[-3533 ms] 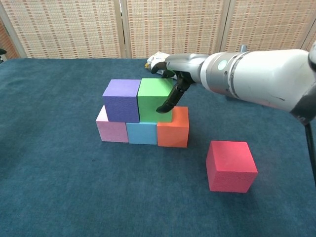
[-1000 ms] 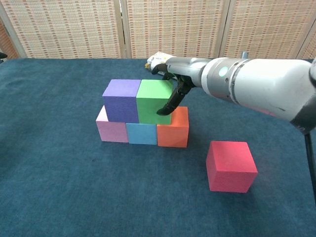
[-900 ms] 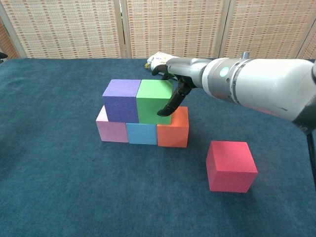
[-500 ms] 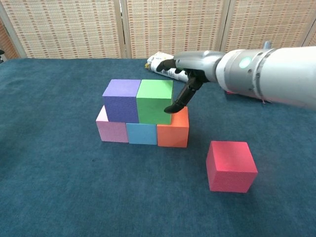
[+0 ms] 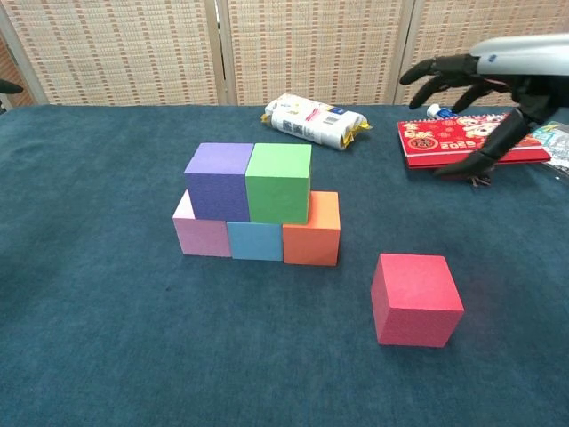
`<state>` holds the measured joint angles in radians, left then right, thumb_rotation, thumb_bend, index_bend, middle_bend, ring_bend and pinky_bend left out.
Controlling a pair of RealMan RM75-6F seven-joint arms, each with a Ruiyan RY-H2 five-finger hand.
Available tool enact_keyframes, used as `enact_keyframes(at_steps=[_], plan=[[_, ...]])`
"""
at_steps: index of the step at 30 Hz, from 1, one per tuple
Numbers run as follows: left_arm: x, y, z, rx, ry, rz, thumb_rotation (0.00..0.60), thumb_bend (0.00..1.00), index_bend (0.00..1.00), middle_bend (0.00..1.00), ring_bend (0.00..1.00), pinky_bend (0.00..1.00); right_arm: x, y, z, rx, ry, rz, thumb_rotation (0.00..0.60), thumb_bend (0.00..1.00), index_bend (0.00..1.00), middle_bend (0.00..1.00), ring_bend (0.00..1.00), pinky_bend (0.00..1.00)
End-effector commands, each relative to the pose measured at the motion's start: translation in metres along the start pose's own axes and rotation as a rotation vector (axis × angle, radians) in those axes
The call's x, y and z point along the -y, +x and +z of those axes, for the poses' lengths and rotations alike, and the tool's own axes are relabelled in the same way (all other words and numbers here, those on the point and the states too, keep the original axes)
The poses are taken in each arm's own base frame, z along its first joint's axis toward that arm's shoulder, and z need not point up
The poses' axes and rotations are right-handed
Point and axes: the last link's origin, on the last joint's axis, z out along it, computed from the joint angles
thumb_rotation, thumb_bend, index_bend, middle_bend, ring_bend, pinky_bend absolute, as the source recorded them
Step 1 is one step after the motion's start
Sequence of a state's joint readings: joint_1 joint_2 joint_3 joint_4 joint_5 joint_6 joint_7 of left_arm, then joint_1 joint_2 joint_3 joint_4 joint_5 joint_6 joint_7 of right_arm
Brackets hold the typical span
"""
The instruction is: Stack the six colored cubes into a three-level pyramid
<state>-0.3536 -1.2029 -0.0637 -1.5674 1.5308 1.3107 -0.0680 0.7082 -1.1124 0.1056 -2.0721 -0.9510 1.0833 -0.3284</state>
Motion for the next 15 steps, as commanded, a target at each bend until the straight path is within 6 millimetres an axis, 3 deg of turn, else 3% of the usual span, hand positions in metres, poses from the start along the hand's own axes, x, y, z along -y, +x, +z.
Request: enact_keyframes(at_steps=[1,7,15], plan=[[0.001,0.000,0.001,-0.004,0.012,-0.006,0.600,0.32,0.00,0.00,0.00,0.11,-0.030,-0.021,-0.046,0.060,-0.012,0.020,0.600,0.22,0.19,0.25,0.14,0.27],[0.006,-0.002,0.001,-0.003,0.044,-0.021,0.600,0.32,0.00,0.00,0.00,0.11,-0.047,-0.051,-0.070,0.102,-0.001,0.000,0.600,0.20,0.21,0.25,0.14,0.27],[0.007,-0.005,-0.001,0.001,0.047,-0.029,0.600,0.32,0.00,0.00,0.00,0.11,-0.052,-0.089,-0.060,0.126,-0.006,-0.009,0.600,0.19,0.22,0.25,0.14,0.27]])
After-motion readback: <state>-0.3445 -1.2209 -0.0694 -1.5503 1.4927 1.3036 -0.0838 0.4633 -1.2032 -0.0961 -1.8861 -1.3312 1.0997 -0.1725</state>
